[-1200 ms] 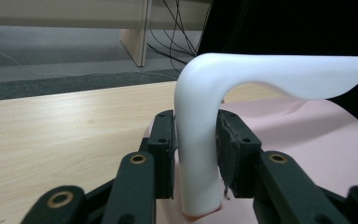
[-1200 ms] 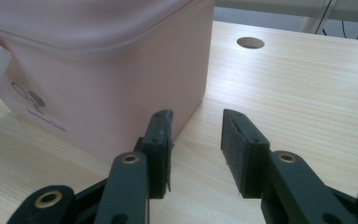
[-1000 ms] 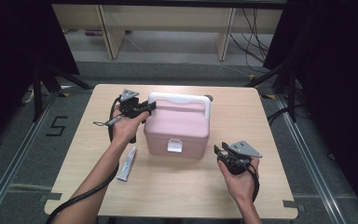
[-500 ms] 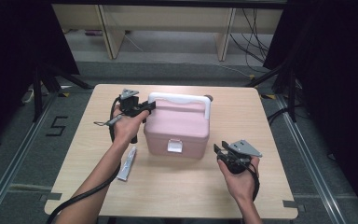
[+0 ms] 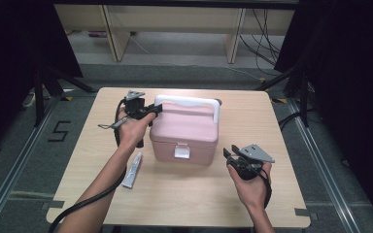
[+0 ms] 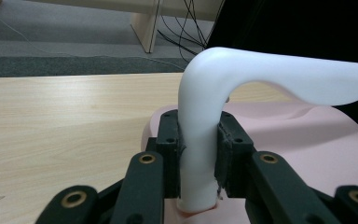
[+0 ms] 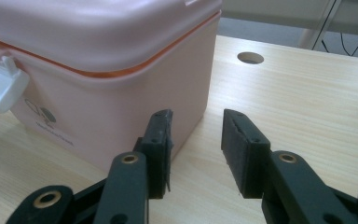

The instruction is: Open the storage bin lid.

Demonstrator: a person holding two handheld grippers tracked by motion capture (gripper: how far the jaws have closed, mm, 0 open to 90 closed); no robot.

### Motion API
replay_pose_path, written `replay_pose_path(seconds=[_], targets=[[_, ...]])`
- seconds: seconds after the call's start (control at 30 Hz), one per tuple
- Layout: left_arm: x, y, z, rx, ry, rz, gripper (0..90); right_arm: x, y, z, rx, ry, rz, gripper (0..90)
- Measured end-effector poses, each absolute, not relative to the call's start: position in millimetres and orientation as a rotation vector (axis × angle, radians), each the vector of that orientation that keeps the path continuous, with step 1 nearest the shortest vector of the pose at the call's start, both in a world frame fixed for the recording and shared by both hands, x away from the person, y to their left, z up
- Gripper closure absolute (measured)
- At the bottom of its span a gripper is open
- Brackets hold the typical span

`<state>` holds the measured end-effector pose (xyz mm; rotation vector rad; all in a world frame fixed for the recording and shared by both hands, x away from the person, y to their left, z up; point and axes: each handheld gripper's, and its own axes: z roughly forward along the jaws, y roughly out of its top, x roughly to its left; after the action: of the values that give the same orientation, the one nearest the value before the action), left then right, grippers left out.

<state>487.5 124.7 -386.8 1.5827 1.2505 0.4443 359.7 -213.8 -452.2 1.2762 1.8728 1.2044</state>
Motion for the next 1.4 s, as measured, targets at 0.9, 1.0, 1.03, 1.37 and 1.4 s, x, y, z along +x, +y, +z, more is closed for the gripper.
replay_pose_path(seconds=[0.9, 1.0, 1.03, 1.37, 1.4], targets=[[498, 125, -373, 1.596, 1.289, 0.399, 73.3, 348, -200, -421, 1.145, 1.900, 1.271, 90.0], [499, 125, -372, 1.599, 1.293, 0.397, 73.3, 348, -197, -419, 1.131, 1.915, 1.275, 90.0], [499, 125, -371, 1.599, 1.294, 0.397, 73.3, 349, -196, -419, 1.126, 1.913, 1.281, 90.0], [501, 125, -371, 1.600, 1.293, 0.388, 73.3, 357, -189, -420, 1.137, 1.931, 1.305, 90.0], [501, 125, -371, 1.600, 1.293, 0.388, 73.3, 357, -189, -420, 1.137, 1.931, 1.305, 90.0]])
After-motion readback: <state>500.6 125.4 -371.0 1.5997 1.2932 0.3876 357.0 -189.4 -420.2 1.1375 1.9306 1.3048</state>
